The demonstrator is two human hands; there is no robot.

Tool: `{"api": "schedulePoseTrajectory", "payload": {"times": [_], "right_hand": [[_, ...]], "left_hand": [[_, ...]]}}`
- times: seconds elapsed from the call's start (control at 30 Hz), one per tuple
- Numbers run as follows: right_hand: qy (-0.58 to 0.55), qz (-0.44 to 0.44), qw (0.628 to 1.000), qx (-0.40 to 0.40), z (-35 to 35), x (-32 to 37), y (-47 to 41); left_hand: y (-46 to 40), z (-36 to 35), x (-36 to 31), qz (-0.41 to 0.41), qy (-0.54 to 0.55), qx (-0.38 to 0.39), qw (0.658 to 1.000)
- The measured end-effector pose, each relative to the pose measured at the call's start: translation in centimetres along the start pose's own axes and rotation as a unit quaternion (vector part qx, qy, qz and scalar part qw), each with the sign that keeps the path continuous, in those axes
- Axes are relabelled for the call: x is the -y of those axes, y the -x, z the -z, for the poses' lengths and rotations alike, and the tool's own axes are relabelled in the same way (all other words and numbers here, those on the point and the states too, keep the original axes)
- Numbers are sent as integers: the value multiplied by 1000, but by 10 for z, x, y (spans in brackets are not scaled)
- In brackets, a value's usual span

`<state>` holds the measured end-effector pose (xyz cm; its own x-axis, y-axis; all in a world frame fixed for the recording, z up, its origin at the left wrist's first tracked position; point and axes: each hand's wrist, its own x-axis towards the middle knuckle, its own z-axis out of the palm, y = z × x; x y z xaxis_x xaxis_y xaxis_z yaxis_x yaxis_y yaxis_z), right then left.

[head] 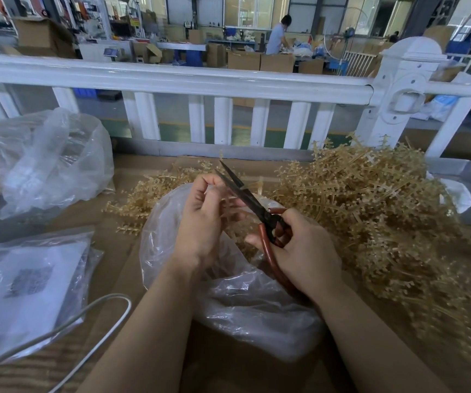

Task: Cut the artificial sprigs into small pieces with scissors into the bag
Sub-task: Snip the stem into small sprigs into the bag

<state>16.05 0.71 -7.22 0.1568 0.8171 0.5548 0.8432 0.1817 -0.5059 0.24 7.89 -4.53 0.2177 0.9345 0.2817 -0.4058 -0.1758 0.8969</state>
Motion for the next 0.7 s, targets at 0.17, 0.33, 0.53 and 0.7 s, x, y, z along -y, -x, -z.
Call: {"api": "schedulePoseTrajectory", "payload": {"times": [0.17, 0.33, 0.53, 0.7], "right_hand": [[-143, -55, 988, -18, 1, 1, -1], [-215, -122, 969, 18, 2, -2, -5], [-266, -158, 950, 48, 2, -5, -10], [-324, -151, 933, 41, 4, -9, -12]], "left_hand": [[-4, 2, -5, 55, 123, -44, 990], [-4, 1, -7, 86, 170, -27, 981], [-4, 1, -7, 94, 166, -15, 982], [-3, -3, -4, 111, 118, -18, 987]]}}
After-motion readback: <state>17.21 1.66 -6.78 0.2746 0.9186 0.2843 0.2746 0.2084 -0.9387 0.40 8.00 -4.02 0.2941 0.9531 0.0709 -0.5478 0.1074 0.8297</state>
